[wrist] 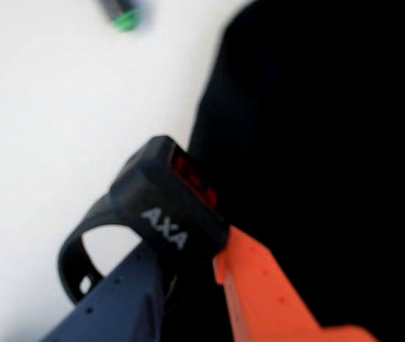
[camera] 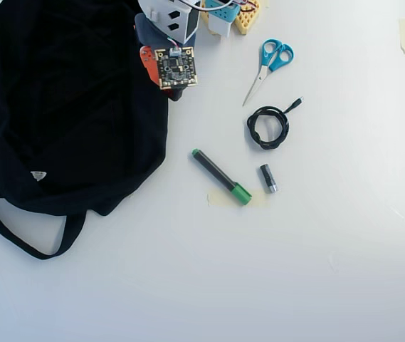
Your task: Put the bike light into the black bag
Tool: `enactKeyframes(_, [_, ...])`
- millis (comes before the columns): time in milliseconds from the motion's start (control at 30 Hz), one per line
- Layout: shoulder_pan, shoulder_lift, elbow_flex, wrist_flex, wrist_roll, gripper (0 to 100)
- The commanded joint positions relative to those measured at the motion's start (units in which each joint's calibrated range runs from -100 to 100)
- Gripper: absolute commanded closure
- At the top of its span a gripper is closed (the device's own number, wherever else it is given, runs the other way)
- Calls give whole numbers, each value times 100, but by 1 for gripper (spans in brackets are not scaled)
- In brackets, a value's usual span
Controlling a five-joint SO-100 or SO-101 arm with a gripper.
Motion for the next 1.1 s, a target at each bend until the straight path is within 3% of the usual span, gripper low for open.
enactKeyframes(0, [206,-111,-407,-168,-271,98])
enactKeyframes(100, [363,-120,-434,-305,-292,98])
enactKeyframes(367, [617,-128,-434,-762,-1115,98])
enactKeyframes(833, [1911,-62,-335,-2019,-1230,98])
enactKeyframes(1067, [2517,1449,-425,-2932,-1744,98])
